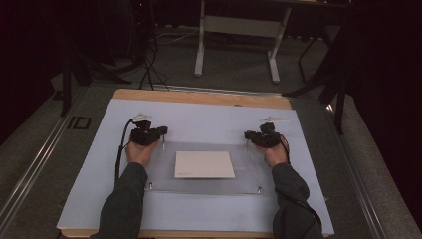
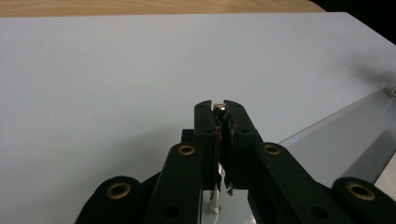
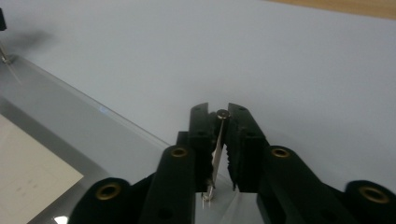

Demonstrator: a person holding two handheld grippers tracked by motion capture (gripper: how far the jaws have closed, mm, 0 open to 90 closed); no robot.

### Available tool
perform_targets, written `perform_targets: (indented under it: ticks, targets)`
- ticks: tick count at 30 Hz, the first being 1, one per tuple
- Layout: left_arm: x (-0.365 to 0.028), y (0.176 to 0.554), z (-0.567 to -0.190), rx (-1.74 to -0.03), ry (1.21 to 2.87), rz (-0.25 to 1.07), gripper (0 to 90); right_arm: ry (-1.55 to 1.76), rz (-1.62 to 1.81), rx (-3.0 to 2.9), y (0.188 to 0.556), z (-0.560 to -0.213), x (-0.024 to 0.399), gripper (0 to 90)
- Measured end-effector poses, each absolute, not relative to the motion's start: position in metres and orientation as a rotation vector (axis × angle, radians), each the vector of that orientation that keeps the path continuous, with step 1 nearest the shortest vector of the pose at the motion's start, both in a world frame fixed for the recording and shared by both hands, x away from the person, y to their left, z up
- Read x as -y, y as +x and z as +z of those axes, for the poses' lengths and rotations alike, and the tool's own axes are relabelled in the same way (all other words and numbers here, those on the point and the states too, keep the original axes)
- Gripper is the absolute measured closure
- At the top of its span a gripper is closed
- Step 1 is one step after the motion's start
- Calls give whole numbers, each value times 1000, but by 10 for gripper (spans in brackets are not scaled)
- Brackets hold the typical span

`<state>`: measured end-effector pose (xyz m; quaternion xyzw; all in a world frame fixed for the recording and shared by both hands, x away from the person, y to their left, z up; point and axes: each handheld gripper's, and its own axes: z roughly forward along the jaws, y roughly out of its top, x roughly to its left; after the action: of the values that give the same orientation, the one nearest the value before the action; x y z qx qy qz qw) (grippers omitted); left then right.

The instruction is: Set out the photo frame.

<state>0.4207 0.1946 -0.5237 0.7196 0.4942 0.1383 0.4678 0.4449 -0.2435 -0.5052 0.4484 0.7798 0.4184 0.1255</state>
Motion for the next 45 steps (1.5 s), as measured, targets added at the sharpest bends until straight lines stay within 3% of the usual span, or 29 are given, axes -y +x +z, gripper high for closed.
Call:
perform_targets:
  ticks: [4, 8, 28, 37, 45]
  targets:
    - [-193, 421, -523, -1223, 1765, 343, 856, 1291, 1255, -2227, 437, -503, 249, 686]
    - [-193, 421, -523, -1225, 1768, 343, 856, 1257, 1276, -2196, 425, -502, 255, 653]
    - [-193, 423, -523, -1238, 1766, 335, 855, 1096, 1254, -2258, 377, -513, 284, 589]
    - [-193, 425, -523, -1247, 1762, 323, 855, 1043, 1192, -2282, 369, -522, 289, 408]
    - [-193, 426, -523, -1249, 1760, 319, 855, 1010, 1157, -2325, 364, -533, 294, 417]
